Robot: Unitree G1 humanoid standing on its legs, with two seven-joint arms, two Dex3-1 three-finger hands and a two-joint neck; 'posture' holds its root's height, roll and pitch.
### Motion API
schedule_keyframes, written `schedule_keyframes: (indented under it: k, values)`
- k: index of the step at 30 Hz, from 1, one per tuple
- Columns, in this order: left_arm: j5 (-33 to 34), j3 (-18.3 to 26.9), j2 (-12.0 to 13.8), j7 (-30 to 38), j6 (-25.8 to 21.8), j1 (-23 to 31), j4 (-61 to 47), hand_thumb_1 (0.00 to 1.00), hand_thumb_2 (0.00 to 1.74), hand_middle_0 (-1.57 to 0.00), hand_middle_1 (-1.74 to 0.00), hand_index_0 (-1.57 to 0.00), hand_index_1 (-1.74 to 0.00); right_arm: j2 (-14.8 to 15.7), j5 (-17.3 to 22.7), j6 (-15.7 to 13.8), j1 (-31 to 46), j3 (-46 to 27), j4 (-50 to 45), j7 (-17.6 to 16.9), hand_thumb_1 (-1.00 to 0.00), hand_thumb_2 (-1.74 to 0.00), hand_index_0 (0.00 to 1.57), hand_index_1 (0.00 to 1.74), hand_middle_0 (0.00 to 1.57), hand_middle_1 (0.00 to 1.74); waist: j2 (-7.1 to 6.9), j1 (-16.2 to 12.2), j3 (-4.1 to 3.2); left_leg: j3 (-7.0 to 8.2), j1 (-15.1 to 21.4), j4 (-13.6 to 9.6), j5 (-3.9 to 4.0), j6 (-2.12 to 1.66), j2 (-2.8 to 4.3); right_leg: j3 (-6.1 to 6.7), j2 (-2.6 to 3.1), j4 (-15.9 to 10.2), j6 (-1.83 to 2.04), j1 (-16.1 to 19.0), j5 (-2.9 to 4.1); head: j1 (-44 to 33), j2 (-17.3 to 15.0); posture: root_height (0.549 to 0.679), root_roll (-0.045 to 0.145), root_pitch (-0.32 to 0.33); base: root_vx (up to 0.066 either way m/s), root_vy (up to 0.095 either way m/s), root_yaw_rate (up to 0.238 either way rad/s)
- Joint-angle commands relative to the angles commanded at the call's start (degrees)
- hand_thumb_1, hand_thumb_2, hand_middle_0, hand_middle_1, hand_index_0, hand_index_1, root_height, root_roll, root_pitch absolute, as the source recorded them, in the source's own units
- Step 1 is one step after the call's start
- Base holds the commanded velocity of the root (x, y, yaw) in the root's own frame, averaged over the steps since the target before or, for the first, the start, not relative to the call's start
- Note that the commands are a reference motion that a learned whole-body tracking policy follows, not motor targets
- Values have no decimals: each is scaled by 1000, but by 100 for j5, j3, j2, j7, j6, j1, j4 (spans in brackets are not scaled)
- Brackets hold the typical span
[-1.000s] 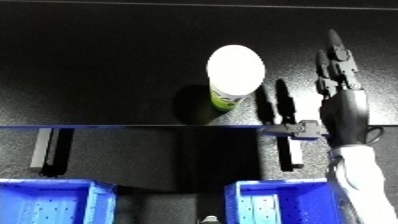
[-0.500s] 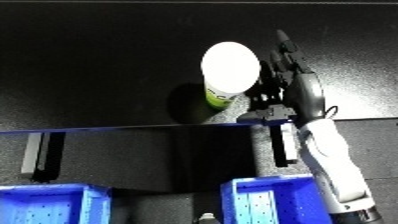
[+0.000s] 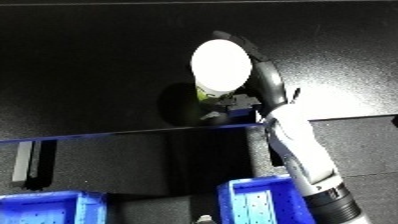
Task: Pick up the object and place it into the box
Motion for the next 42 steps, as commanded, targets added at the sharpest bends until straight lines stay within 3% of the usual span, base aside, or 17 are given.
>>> schedule_keyframes:
  k: [6, 12, 18, 22, 24, 27, 31, 33, 37, 39, 42]
  values:
    - [12, -3, -30, -6, 12, 0, 23, 0, 0, 0, 0, 0, 0, 56, -22, 12, -46, 51, 12, -3, -850, -1479, 1334, 1479, 1334, 1479, 13, 1, 4, 10, 8, -15, 10, -8, -6, 18, 7, 0, -16, -7, -6, 96, 76, 610, 67, -55, 9, 4, 24]
    - [2, 12, -51, -9, -53, 58, 0, 0, 0, 0, 0, 0, 0, 19, -42, -181, 44, -18, -177, 11, -850, -1479, 1334, 1479, 1334, 1479, 15, -29, 23, 18, 17, -23, 7, -2, 5, 35, 34, -1, -30, -2, -20, 179, 209, 610, 68, -52, -1, -2, -17]
    - [-41, 130, -56, 12, -66, 150, -96, 0, 0, 0, 0, 0, 0, -52, -7, -392, 377, -145, -1146, 712, -850, -1479, 1334, 1479, 1334, 1479, -13, -133, 44, 30, 13, -21, -15, 2, 22, 67, 70, -13, -16, -16, -27, 54, 314, 611, 70, -46, -5, 6, -57]
    - [-170, 234, -19, 4, -69, 201, -141, 0, 0, 0, 0, 0, 0, -162, 413, -363, 781, -275, -2087, 1358, -850, -1479, 1334, 1479, 1334, 1479, -39, -252, 69, 61, -4, -38, -19, 1, 37, 102, 113, -22, 6, -65, -14, -120, 380, 611, 72, -39, -26, 27, -93]
    - [-236, 294, -12, -8, -111, 234, -110, 0, 0, 0, 0, 0, 0, -224, 607, -466, 1023, -394, -2446, 1489, -850, -1479, 1334, 1479, 1334, 1479, -54, -317, 75, 85, -5, -53, -20, -1, 55, 120, 133, -28, 15, -81, -5, -237, 431, 612, 73, -36, -27, 34, -119]
    - [-357, 354, -55, -22, -237, 327, -38, 0, 0, 0, 0, 0, 0, -267, 745, -931, 1441, -719, -2872, 1290, -850, -1479, 1334, 1479, 1334, 1479, -63, -428, 81, 130, 12, -89, -12, 1, 82, 148, 161, -52, 16, -83, 5, -424, 510, 613, 74, -31, -21, 48, -143]
    - [-540, 400, -180, -55, -432, 476, 31, 0, 0, 0, 0, 0, 0, -61, 883, -1718, 2015, -1353, -3231, 975, -850, -1479, 1334, 1479, 1334, 1479, -36, -596, 95, 202, 52, -155, 14, 5, 92, 201, 217, -86, 7, -90, 12, -600, 661, 615, 78, -23, -19, 74, -151]
    - [-596, 444, -243, -84, -494, 536, 35, 0, 0, 0, 0, 0, 0, 93, 1289, -1845, 2349, -1643, -3325, 1252, -850, -1479, 1334, 1479, 1334, 1479, -14, -677, 103, 246, 76, -183, 29, 6, 95, 232, 242, -102, 6, -96, 18, -563, 755, 615, 80, -20, -16, 84, -143]
    - [-625, 560, -307, -135, -572, 633, -1, 0, 0, 0, 0, 0, 0, 331, 2312, -1607, 2999, -1953, -3127, 2189, -850, -1479, 1334, 1479, 1334, 1479, -3, -794, 129, 311, 95, -185, 32, 14, 107, 270, 279, -129, 7, -99, 25, -364, 895, 616, 82, -16, -20, 50, -100]
    - [-619, 606, -319, -148, -616, 688, -31, 0, 0, 0, 0, 0, 0, 406, 2504, -1590, 3292, -2030, -2794, 2460, -850, -1479, 1334, 1479, 1334, 1479, -17, -829, 138, 330, 92, -177, 32, 22, 117, 273, 296, -149, 6, -98, 34, -264, 816, 617, 81, -14, -37, 15, -81]
    - [-625, 635, -336, -145, -709, 781, -76, 0, 0, 0, 0, 0, 0, 549, 2523, -1903, 3659, -2152, -2091, 2430, -850, -1479, 1334, 1479, 1334, 1479, -46, -877, 146, 346, 87, -183, 70, 42, 133, 264, 329, -183, 0, -102, 69, -243, 703, 618, 79, -10, -40, 3, -91]
